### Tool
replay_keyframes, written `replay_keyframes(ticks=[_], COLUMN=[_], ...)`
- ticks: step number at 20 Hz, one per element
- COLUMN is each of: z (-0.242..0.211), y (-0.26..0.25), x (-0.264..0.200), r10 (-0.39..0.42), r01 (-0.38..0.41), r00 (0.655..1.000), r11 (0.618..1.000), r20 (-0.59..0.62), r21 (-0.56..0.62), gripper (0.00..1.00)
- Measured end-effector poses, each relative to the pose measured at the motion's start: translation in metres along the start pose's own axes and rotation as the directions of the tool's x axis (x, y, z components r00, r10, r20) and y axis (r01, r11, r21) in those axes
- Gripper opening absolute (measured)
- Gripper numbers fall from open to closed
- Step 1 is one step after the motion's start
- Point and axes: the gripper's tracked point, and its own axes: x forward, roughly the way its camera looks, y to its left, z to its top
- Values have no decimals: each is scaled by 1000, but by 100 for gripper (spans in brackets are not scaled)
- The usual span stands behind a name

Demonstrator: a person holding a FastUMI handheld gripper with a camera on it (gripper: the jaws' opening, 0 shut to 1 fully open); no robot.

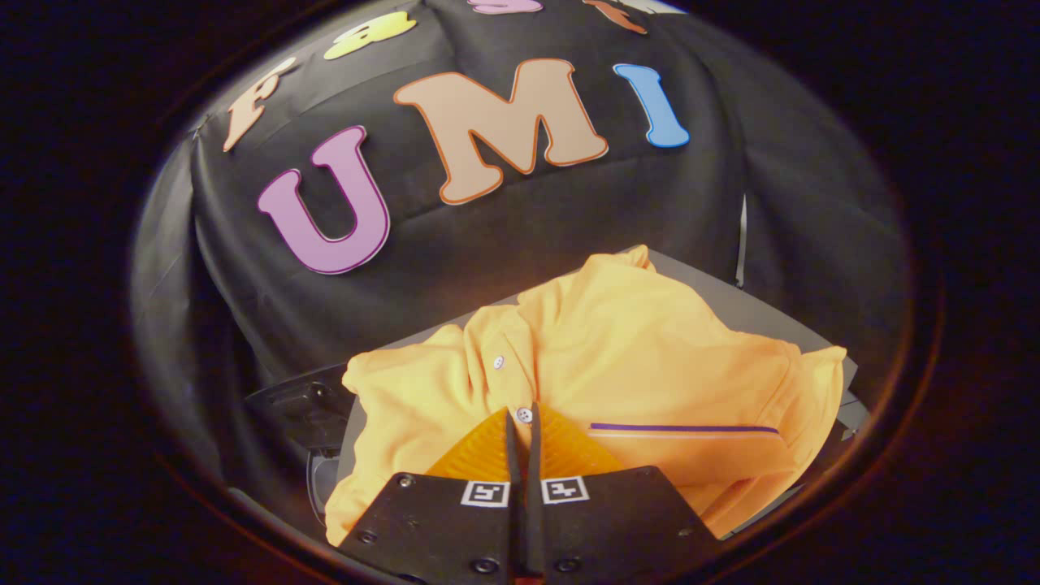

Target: Put the clothes into the washing machine and then close the washing machine lid.

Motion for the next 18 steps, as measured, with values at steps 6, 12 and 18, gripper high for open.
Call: replay_keyframes(ticks=[6,12,18], z=[17,57,69], y=[6,39,100], x=[0,-39,-54], r10=[86,155,214], r01=[-86,-131,-180], r00=[990,956,932], r11=[996,985,974], r20=[116,248,292], r21=[-5,-110,-139], gripper=[0,0,0])
